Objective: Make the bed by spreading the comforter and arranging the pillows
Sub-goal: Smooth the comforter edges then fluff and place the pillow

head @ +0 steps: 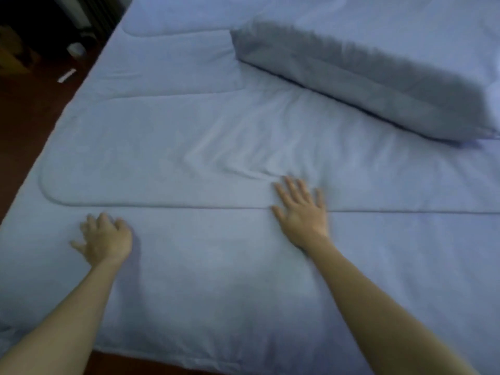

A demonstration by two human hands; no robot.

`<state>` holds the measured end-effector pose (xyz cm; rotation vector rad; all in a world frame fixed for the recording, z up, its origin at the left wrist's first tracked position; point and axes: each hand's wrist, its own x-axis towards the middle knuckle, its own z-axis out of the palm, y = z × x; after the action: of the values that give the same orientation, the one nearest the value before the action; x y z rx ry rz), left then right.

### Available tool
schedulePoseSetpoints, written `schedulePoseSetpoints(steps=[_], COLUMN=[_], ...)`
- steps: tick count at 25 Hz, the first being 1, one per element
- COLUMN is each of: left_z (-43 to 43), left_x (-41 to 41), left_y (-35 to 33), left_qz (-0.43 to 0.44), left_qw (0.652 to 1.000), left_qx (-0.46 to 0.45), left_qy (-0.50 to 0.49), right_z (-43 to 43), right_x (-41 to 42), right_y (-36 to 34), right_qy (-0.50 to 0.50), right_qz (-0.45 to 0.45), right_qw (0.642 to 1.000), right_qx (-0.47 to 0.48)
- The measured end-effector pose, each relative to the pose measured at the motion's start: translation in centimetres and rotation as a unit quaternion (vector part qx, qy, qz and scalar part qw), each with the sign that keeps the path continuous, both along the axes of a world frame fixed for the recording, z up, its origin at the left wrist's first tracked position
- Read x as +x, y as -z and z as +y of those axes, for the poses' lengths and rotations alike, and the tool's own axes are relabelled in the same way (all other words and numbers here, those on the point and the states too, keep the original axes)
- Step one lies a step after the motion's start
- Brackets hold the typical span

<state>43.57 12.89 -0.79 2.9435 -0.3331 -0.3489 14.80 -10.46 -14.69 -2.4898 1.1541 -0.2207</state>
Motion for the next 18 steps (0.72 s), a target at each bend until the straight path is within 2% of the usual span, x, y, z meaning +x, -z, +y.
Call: schedulePoseSetpoints(steps=[3, 5, 8, 11, 13, 15, 16, 17, 18], left_z=[-9.5, -15.0, -21.2, -25.8, -27.7, -27.4, -26.4, -25.0, -23.3], left_x=[-1.1, -2.7, -6.5, -12.5, -17.2, -21.8, -23.4, -24.6, -25.2], left_y=[0.9, 1.8, 3.5, 5.6, 7.7, 9.2, 9.9, 10.3, 10.4], left_qz=[-0.001, -0.003, -0.004, 0.003, 0.001, -0.013, -0.024, -0.027, -0.022], left_qw=[0.993, 0.986, 0.979, 0.965, 0.938, 0.875, 0.842, 0.826, 0.828], left_qx=[-0.051, -0.057, -0.06, -0.056, -0.079, -0.088, -0.079, -0.075, -0.074], left_qy=[0.106, 0.16, 0.195, 0.254, 0.337, 0.476, 0.533, 0.557, 0.555], right_z=[-4.5, -5.0, -3.5, -3.1, -5.3, -9.4, -11.3, -13.1, -14.6], right_x=[-14.9, -25.3, -37.7, -45.6, -47.2, -43.9, -40.3, -35.7, -30.4], right_y=[-0.7, -1.4, -1.8, -2.7, -4.2, -5.8, -6.0, -5.9, -5.5], right_qy=[0.172, 0.274, 0.353, 0.437, 0.499, 0.536, 0.525, 0.487, 0.42], right_qz=[0.005, 0.03, 0.089, 0.131, 0.127, 0.069, 0.024, -0.023, -0.054], right_qw=[0.985, 0.961, 0.931, 0.889, 0.854, 0.838, 0.847, 0.869, 0.902], right_qx=[-0.01, 0.012, 0.027, 0.043, 0.072, 0.075, 0.075, 0.081, 0.086])
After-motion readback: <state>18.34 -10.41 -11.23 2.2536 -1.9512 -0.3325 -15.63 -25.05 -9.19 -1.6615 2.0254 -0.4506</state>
